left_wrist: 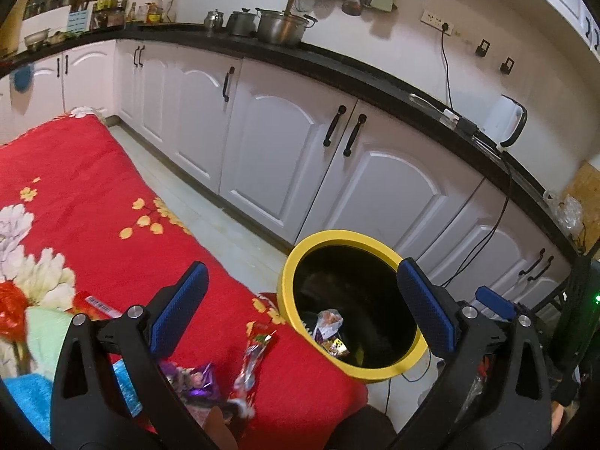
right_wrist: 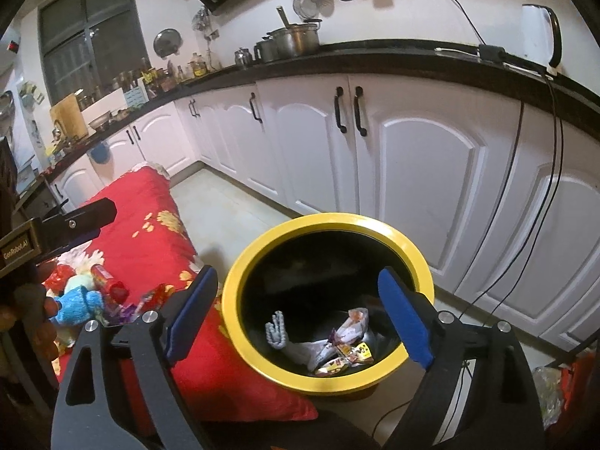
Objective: Collect trash
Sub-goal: 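Move both tools back over the bed toward the remaining trash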
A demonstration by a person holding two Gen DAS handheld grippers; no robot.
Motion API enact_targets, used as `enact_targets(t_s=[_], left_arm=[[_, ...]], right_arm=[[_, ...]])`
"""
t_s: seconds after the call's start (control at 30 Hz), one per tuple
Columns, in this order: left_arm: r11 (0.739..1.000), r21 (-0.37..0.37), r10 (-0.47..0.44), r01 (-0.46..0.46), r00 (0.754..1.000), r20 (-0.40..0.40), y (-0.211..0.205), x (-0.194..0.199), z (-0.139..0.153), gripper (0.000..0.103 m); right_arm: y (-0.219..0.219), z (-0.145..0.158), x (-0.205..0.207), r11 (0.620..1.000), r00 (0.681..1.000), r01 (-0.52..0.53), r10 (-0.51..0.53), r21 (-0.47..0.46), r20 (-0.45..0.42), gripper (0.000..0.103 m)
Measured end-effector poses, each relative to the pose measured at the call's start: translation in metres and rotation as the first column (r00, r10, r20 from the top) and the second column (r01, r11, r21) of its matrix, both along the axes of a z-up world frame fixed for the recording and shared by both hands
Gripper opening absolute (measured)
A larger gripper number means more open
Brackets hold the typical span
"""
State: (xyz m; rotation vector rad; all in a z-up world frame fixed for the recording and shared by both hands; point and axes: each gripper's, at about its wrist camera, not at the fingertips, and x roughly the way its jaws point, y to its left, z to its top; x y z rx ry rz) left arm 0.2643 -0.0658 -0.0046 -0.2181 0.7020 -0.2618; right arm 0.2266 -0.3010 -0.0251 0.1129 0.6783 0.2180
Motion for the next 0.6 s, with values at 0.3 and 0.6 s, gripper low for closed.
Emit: enact_targets(t_s=[0.3, 0.6], left_arm=[[1.0, 0.008, 0.021, -0.021, 0.999, 0.028, 0.017, -0.023, 0.011, 0.092], [0.999, 0.008, 0.05, -0.05, 0.998, 0.046, 0.033, -0.039, 0.017, 0.092]], right_arm=[[0.017, 0.016, -0.016, 0.999, 0.999, -0.035, 0.035, -0.003, 0.032, 0.087], [0.036, 0.025, -0.028, 0.997, 0.995, -0.078, 0.078, -0.012, 0.057, 0.087]])
